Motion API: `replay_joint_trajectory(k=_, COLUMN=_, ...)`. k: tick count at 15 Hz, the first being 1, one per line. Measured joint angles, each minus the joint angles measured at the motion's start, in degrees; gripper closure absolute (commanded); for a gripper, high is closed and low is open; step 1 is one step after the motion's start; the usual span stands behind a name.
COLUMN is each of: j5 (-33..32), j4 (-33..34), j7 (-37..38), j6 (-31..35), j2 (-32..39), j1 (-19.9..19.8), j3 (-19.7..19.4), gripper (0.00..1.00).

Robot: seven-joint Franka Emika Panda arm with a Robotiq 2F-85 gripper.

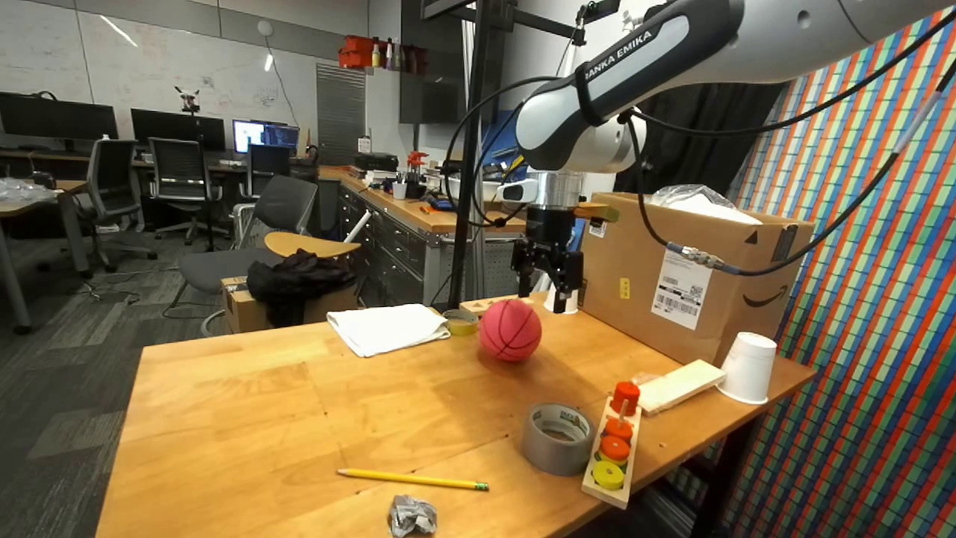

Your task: Push the basketball between the two cups

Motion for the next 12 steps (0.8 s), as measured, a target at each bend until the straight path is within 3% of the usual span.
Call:
replay_joint_trajectory(k=6, j5=2.45, j4=1.59, j7=-5.65, j6=-1.58, j2=-0.01, j1=1.10, j3=2.63, gripper=0.00)
replay_joint_trajectory(k=12, j5=3.66, j4=3.89, j7=-6.61, j6=-3.00, j2=0.99, j1=1.38, j3=2.77, gripper=0.00)
